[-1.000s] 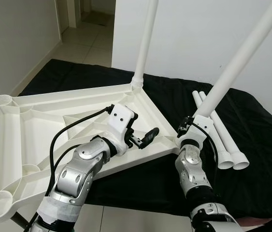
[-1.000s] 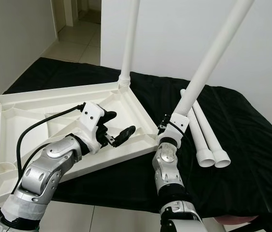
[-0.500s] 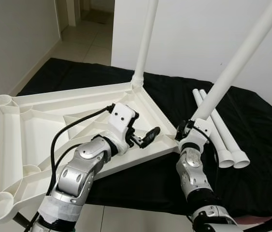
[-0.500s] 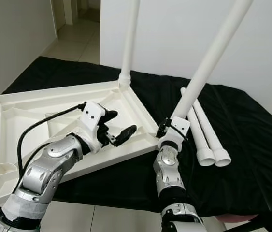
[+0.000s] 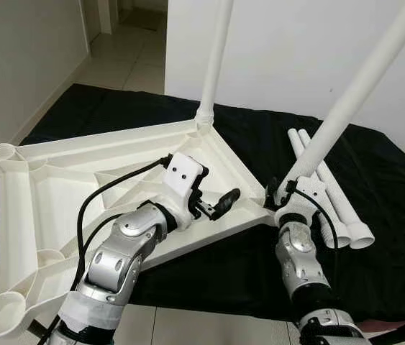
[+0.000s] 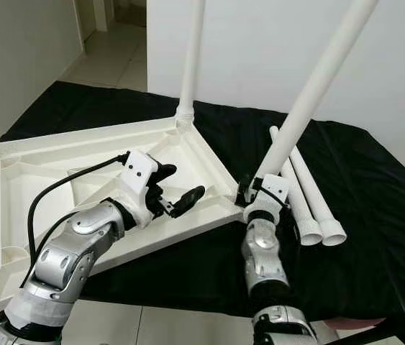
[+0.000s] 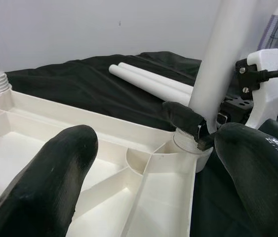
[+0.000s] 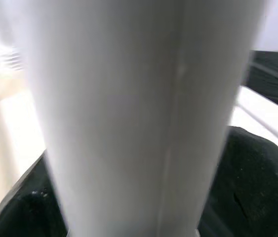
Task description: Building children table
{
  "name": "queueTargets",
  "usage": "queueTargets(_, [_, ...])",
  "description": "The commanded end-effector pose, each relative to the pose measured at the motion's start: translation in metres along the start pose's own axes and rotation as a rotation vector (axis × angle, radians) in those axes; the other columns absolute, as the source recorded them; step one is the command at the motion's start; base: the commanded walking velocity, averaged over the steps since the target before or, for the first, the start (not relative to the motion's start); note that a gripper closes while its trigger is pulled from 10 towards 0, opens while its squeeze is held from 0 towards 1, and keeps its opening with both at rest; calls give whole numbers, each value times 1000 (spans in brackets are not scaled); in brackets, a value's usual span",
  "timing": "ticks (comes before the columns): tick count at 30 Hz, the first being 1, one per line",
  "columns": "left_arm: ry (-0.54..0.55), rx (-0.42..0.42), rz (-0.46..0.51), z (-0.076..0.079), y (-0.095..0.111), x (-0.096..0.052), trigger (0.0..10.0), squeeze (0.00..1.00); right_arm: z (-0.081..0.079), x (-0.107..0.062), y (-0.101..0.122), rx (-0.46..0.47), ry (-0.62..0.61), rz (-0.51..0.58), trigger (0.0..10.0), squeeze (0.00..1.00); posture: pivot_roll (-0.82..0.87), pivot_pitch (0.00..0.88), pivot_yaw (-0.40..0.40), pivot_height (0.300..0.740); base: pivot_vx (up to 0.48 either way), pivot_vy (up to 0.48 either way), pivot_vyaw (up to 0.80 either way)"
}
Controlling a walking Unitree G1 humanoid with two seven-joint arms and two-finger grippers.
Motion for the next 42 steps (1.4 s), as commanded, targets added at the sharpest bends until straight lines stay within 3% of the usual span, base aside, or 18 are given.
queueTargets(1, [-36,7,-21,11,-3,1,10000,0,2,-1,-3,-3,72,-38,10000,0,2,0,-85,740,0,0,0])
queueTargets(12, [-148,24,-53,32,-9,0,10000,0,1,-1,2,-29,223,-51,10000,0,1,0,-86,740,0,0,0])
queueTargets(14, [-211,8,-78,43,-13,0,10000,0,3,0,8,-46,283,-41,10000,0,3,0,-86,740,0,0,0])
queueTargets(17, [-235,5,-88,47,-15,-1,10000,0,4,1,11,-49,309,-38,10000,0,3,0,-86,740,0,0,0])
queueTargets(18, [-270,11,-106,54,-18,-2,10000,0,5,1,16,-51,373,-38,10000,0,2,0,-88,740,0,0,0])
queueTargets(27, [-270,26,-133,55,-22,-1,10000,0,6,3,22,-75,442,-41,10000,0,0,0,-87,740,0,0,0])
queueTargets(34, [-239,40,-147,51,-22,3,10000,0,4,4,22,-113,562,-94,10000,0,-1,0,-84,740,0,0,0])
queueTargets(36, [-237,40,-146,50,-22,3,10000,0,5,6,22,-121,561,-97,9725,0,0,0,-84,740,0,0,0])
queueTargets(37, [-234,39,-145,50,-21,3,10000,0,7,7,21,-128,571,-112,7569,0,-1,0,-84,740,0,0,0])
queueTargets(40, [-232,39,-143,50,-21,3,10000,0,8,7,21,-130,572,-118,7569,0,-1,0,-84,740,0,0,0])
queueTargets(41, [-229,38,-142,49,-20,3,10000,0,10,7,20,-132,571,-123,6118,0,-1,0,-83,740,0,0,0])
queueTargets(42, [-227,38,-141,49,-20,3,10000,0,10,7,19,-134,569,-126,6118,0,-1,0,-83,740,0,0,0])
Point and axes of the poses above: a point about 5 cm out from each wrist's last joint towards the gripper, its own x axis pointing out of the wrist towards the gripper, its own y axis along the axis of the wrist's last joint, z = x × y, the point moved 3 cm from there along x, pointing out of the wrist towards the gripper, and after that the axes turned 8 degrees about x, right-handed, at the moved point
